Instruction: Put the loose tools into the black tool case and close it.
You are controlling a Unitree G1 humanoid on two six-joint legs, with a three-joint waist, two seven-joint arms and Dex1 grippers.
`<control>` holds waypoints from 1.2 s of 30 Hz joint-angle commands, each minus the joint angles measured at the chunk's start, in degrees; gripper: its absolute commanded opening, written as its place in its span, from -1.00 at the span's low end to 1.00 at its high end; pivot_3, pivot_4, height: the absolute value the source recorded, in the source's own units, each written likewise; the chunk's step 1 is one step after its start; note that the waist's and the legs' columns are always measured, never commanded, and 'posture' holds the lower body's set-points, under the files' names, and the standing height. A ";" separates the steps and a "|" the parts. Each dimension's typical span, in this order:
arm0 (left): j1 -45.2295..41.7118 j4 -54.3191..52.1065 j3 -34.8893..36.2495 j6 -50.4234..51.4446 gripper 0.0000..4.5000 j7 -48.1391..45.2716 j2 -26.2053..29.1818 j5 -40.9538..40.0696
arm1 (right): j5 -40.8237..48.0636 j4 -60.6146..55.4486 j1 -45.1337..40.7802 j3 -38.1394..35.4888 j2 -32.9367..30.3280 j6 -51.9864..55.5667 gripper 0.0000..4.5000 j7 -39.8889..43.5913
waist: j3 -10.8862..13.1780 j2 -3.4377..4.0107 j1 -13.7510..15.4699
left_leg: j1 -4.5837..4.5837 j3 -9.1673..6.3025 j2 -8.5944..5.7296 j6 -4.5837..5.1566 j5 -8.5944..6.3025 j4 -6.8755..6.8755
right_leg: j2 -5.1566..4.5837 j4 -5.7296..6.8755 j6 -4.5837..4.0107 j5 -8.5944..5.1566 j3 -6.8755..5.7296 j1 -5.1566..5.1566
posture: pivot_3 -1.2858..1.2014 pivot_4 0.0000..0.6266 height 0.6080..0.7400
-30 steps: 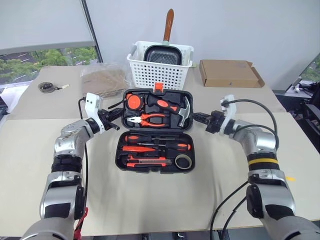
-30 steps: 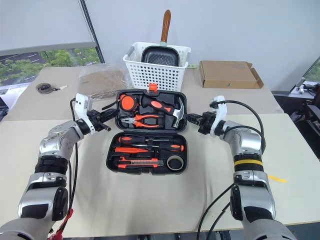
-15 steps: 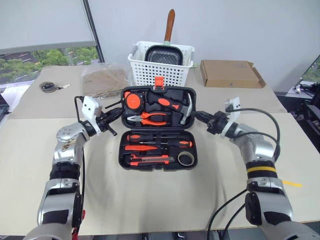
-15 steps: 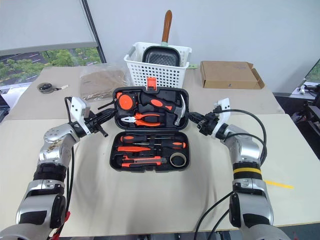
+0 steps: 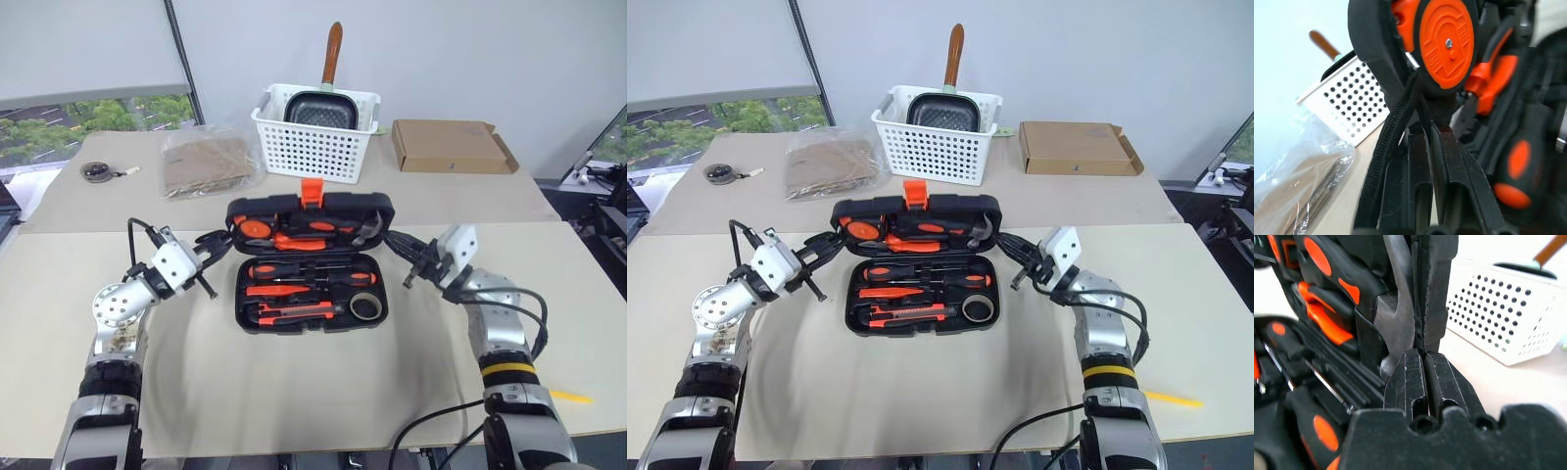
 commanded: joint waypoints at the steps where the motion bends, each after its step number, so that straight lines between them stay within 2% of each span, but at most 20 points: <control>1: 2.14 -2.59 -3.87 -0.59 -0.85 -5.02 0.61 -1.93 | 2.62 -2.95 1.27 1.95 -0.45 -4.78 -1.00 4.12 | 0.00 0.01 -0.01 | 0.03 -0.01 0.00 0.12 -0.07 0.01 | 0.00 0.01 0.01 -0.01 0.00 0.03 | 0.03 -0.52 0.39; 2: 3.12 -3.66 -4.16 0.40 -0.69 -6.79 0.91 -3.88 | 3.27 -3.88 2.16 2.13 -1.00 -3.91 -1.00 4.88 | -0.01 0.01 -0.04 | 0.08 0.00 0.02 0.23 -0.13 0.02 | 0.00 0.02 0.02 -0.01 0.01 0.06 | 0.03 -0.52 0.39; 4: 4.96 -6.10 -4.71 2.46 -0.45 -9.86 1.53 -7.23 | 5.28 -6.37 3.85 3.01 -2.66 -0.64 -0.69 8.07 | -0.01 0.03 -0.03 | 0.27 0.01 0.07 0.24 -0.14 0.02 | 0.01 0.03 0.02 -0.02 0.02 0.24 | 0.03 -0.52 0.39; 5: 5.96 -7.61 -4.70 4.05 -0.23 -10.90 1.74 -9.01 | 5.78 -7.35 4.59 3.17 -3.52 -0.05 -0.58 8.88 | -0.01 0.03 0.00 | 0.34 0.01 0.08 0.26 -0.16 0.02 | 0.02 0.03 0.02 -0.03 0.01 0.33 | 0.03 -0.52 0.39; 6: 6.79 -8.88 -4.47 5.46 -0.10 -11.35 1.96 -10.27 | 6.57 -8.37 5.33 3.34 -4.51 1.00 -0.44 9.94 | -0.01 0.02 0.10 | 0.36 -0.01 0.10 0.28 -0.17 0.02 | 0.01 0.02 0.02 -0.03 0.01 0.36 | 0.03 -0.52 0.39; 7: 7.88 -10.12 -3.91 6.33 0.11 -11.41 2.31 -11.21 | 8.58 -10.64 6.90 3.54 -6.42 4.63 -0.26 12.29 | 0.00 0.03 0.19 | 0.40 -0.05 0.12 0.28 -0.17 0.05 | 0.01 0.00 0.02 -0.04 -0.01 0.44 | 0.03 -0.52 0.39; 9: 10.22 -11.77 -2.25 8.02 0.35 -10.97 3.10 -12.68 | 11.14 -14.58 10.13 3.90 -11.08 11.68 -0.01 16.95 | 0.01 0.06 0.63 | 0.31 -0.09 0.11 0.28 -0.17 0.11 | 0.01 -0.02 0.00 -0.06 -0.03 0.39 | 0.03 -0.52 0.39; 13: 14.78 -15.19 2.38 16.71 1.00 -8.19 3.98 -18.31 | 16.01 -22.64 17.37 4.17 -21.23 26.42 0.61 23.64 | 0.01 0.07 0.94 | 0.28 -0.16 0.16 0.31 -0.17 0.15 | -0.07 -0.04 -0.02 -0.07 0.00 0.36 | 0.03 -0.52 0.39; 17: 16.26 -16.52 5.23 22.05 1.00 -5.82 3.64 -20.28 | 16.09 -29.15 21.97 5.76 -25.84 32.32 0.61 24.26 | 0.02 0.01 1.26 | 0.33 -0.28 0.31 0.30 -0.18 0.13 | -0.04 -0.13 -0.06 -0.12 -0.13 0.45 | 0.03 -0.52 0.39; 21: 12.62 -17.76 7.04 26.11 1.00 -1.14 2.09 -21.40 | 16.67 -38.63 23.58 9.21 -26.83 41.05 0.61 21.66 | 0.02 0.01 1.53 | 0.37 -0.33 0.37 -0.20 -0.40 0.12 | -0.02 -0.08 -0.05 -0.12 -0.18 0.45 | 0.03 -0.52 0.39; 24: 9.08 -18.68 8.12 28.47 1.00 1.22 1.09 -22.77 | 16.79 -42.05 22.35 10.74 -24.48 44.51 0.61 18.18 | 0.03 -0.01 1.93 | 0.37 -0.36 0.36 -0.25 -0.38 0.15 | 0.00 -0.08 -0.01 -0.09 -0.22 0.54 | 0.03 -0.52 0.39; 29: 5.49 -17.27 9.97 30.64 1.00 3.87 0.53 -23.38 | 14.12 -41.18 19.35 13.09 -20.64 45.61 0.61 14.09 | 0.03 -0.05 1.84 | 0.39 -0.29 0.29 -0.16 -0.39 0.16 | 0.02 -0.22 0.00 -0.09 -0.17 0.61 | 0.03 -0.52 0.39; 31: 4.46 -17.61 8.99 31.03 1.00 3.39 0.13 -22.98 | 14.15 -41.25 19.21 14.11 -19.23 46.06 0.61 13.12 | 0.02 -0.08 1.77 | 0.34 -0.29 0.29 0.27 -0.18 0.14 | 0.12 -0.34 0.00 -0.08 -0.20 0.62 | 0.03 -0.52 0.39; 36: 2.05 -19.19 5.24 32.37 1.00 1.82 -2.02 -21.98 | 13.00 -38.98 18.01 14.47 -15.11 46.10 0.61 8.25 | 0.02 -0.10 1.69 | 0.28 -0.29 0.28 0.30 -0.21 0.12 | 0.16 -0.47 -0.01 -0.07 -0.22 0.65 | 0.03 -0.52 0.39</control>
